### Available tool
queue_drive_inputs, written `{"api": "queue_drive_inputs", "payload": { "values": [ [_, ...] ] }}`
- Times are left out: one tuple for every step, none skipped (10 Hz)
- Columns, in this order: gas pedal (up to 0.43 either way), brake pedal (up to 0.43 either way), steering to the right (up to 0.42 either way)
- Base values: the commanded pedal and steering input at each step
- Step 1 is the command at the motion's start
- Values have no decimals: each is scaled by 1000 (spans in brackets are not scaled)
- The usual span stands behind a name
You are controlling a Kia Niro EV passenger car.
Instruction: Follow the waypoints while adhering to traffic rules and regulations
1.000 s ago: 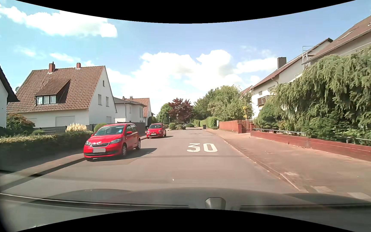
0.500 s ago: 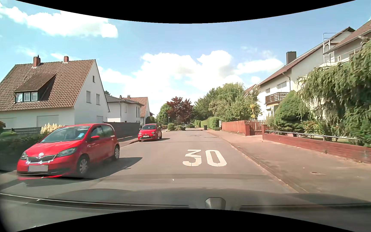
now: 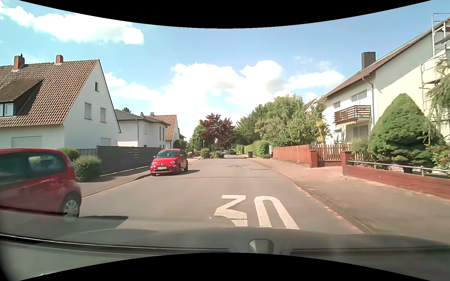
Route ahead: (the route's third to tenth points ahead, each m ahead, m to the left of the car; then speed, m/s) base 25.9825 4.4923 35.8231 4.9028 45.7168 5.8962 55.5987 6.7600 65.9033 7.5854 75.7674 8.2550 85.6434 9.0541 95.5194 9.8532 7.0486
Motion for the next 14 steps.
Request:
{"api": "queue_drive_inputs", "payload": {
  "values": [
    [240,6,-3],
    [240,6,-4],
    [240,6,-4],
    [240,6,-4],
    [228,6,-5],
    [228,6,-5],
    [228,6,-5],
    [228,6,-4],
    [228,6,-5],
    [209,6,-5],
    [209,6,-5],
    [209,6,-4],
    [197,6,-5],
    [197,6,-5]
  ]
}}
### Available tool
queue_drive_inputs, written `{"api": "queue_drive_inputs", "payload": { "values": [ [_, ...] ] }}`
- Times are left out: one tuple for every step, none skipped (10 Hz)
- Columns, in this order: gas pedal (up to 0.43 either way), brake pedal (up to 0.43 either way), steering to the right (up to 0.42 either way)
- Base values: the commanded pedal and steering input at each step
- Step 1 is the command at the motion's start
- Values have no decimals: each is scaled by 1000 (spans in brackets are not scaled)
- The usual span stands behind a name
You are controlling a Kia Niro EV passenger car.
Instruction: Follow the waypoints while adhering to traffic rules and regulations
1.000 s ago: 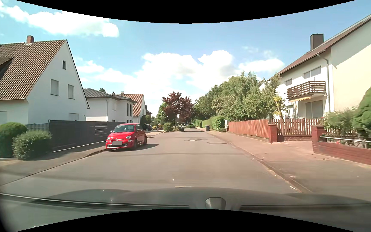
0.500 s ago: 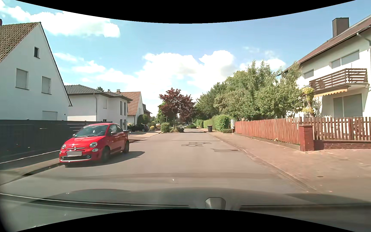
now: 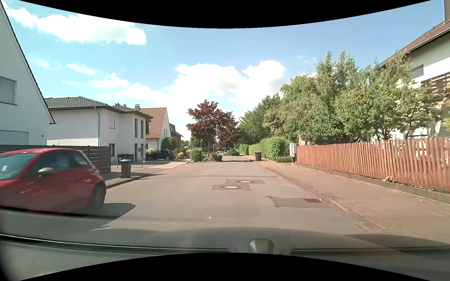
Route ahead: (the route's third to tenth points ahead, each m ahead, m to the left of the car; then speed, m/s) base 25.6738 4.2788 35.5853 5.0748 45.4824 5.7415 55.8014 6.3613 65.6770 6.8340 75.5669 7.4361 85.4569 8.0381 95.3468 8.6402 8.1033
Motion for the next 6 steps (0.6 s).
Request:
{"api": "queue_drive_inputs", "payload": {
  "values": [
    [189,6,-5],
    [177,6,-5],
    [177,6,-3],
    [157,6,-4],
    [138,6,-3],
    [138,6,-3]
  ]
}}
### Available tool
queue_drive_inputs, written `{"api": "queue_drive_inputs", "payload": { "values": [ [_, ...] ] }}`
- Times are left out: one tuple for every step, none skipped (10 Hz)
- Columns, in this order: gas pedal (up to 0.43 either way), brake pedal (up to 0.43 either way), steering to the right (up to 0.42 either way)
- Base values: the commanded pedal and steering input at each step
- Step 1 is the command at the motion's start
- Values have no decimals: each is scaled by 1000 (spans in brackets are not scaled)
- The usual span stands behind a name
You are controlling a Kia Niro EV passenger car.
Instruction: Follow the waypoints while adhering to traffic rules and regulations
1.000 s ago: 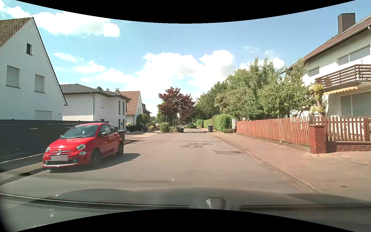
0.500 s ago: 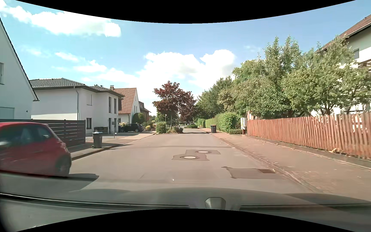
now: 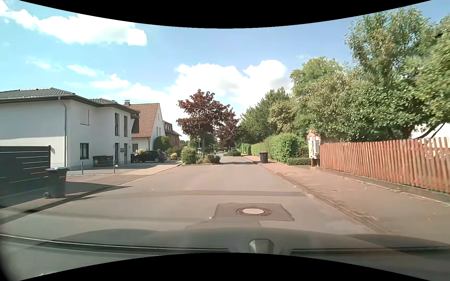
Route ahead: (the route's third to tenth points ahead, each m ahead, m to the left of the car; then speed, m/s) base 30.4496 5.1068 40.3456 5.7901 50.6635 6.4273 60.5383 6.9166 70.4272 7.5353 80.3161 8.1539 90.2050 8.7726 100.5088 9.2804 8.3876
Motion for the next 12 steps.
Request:
{"api": "queue_drive_inputs", "payload": {
  "values": [
    [138,6,-3],
    [138,6,-3],
    [138,6,-3],
    [138,6,-8],
    [110,6,-8],
    [110,6,-8],
    [110,6,-8],
    [39,6,-8],
    [39,6,-8],
    [39,6,-8],
    [8,6,-7],
    [0,6,-5]
  ]
}}
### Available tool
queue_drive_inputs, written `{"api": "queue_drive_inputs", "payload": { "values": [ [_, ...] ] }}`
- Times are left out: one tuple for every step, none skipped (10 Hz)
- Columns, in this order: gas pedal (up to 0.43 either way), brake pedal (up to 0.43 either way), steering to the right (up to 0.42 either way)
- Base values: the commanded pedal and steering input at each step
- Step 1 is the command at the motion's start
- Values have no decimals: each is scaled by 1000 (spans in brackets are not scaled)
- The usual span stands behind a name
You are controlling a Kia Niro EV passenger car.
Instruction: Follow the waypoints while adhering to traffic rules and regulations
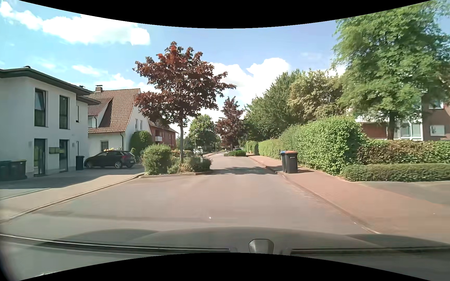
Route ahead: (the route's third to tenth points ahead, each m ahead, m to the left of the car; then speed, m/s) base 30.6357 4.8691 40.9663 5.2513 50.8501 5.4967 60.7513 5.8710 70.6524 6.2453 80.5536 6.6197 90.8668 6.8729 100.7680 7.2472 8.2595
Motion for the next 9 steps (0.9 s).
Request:
{"api": "queue_drive_inputs", "payload": {
  "values": [
    [0,6,0],
    [0,6,3],
    [20,6,4],
    [47,6,4],
    [47,6,4],
    [67,6,4],
    [79,6,4],
    [79,6,4],
    [79,6,4]
  ]
}}
